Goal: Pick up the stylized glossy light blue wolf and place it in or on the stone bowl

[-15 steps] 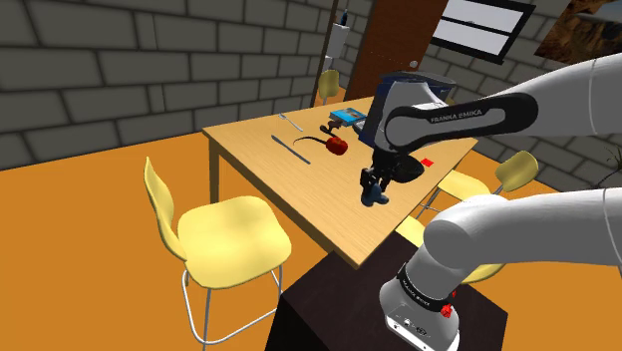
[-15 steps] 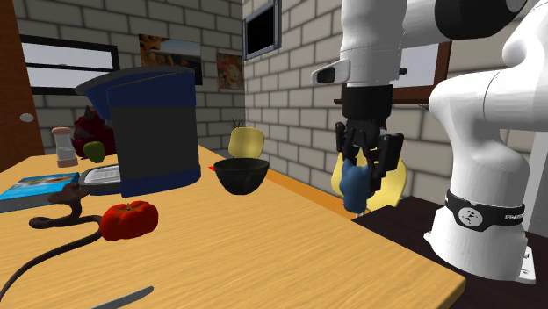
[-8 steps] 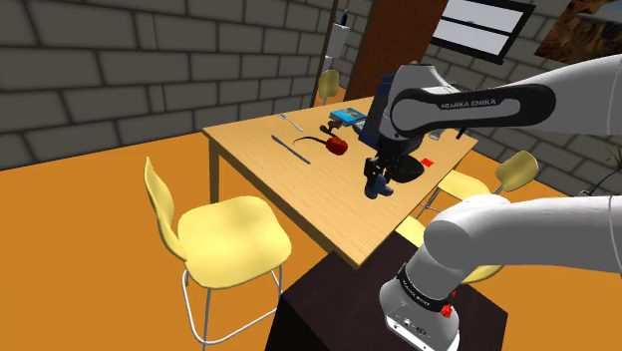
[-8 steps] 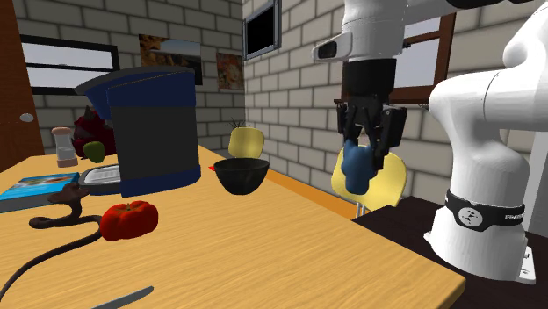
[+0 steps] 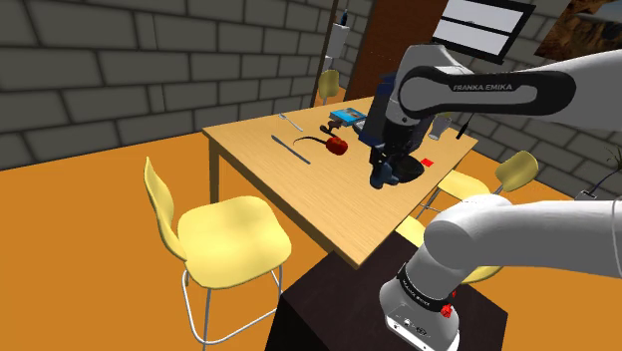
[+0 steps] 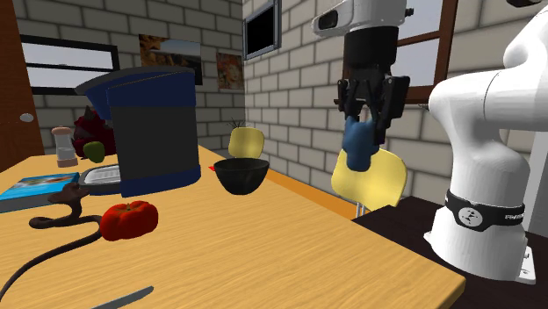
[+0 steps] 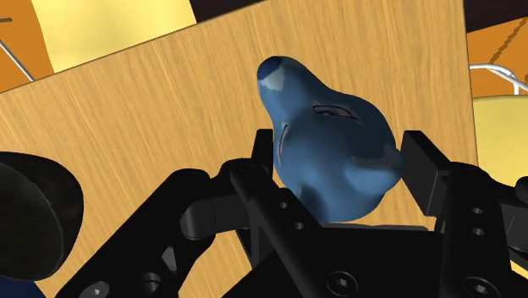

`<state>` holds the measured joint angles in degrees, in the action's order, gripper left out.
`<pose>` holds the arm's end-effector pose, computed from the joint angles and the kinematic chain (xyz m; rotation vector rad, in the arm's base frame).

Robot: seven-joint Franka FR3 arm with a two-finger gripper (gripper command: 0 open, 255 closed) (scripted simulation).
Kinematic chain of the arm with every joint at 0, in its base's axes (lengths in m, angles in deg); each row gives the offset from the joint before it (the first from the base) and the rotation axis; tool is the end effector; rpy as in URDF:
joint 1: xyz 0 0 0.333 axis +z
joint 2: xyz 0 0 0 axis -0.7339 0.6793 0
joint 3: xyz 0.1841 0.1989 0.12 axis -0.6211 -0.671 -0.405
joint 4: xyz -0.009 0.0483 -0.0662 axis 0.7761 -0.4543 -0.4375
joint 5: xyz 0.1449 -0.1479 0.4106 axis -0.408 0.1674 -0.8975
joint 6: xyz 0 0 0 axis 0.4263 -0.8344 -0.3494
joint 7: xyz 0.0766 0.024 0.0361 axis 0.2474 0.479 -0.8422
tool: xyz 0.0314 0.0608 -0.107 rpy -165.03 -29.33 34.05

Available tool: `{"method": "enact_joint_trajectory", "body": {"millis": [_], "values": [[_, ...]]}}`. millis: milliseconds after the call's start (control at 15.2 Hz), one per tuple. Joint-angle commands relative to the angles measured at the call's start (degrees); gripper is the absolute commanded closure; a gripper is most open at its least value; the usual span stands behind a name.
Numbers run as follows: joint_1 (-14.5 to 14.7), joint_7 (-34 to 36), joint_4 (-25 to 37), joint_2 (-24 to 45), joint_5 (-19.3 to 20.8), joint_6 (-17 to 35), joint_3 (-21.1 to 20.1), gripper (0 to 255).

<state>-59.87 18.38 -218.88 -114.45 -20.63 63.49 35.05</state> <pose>0.3418 -0.1252 0.3726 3.0408 -0.4365 -0.1399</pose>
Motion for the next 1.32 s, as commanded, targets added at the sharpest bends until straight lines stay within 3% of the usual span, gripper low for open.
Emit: {"method": "enact_joint_trajectory", "body": {"millis": [0,660,1254], "values": [[0.1,0.0,0.7,-0.4,-0.2,-1.1,-0.2,255],[-5.0,-12.7,12.2,14.9,7.0,4.7,11.9,255],[-5.7,-24.9,27.3,31.5,5.7,8.0,21.6,255]]}}
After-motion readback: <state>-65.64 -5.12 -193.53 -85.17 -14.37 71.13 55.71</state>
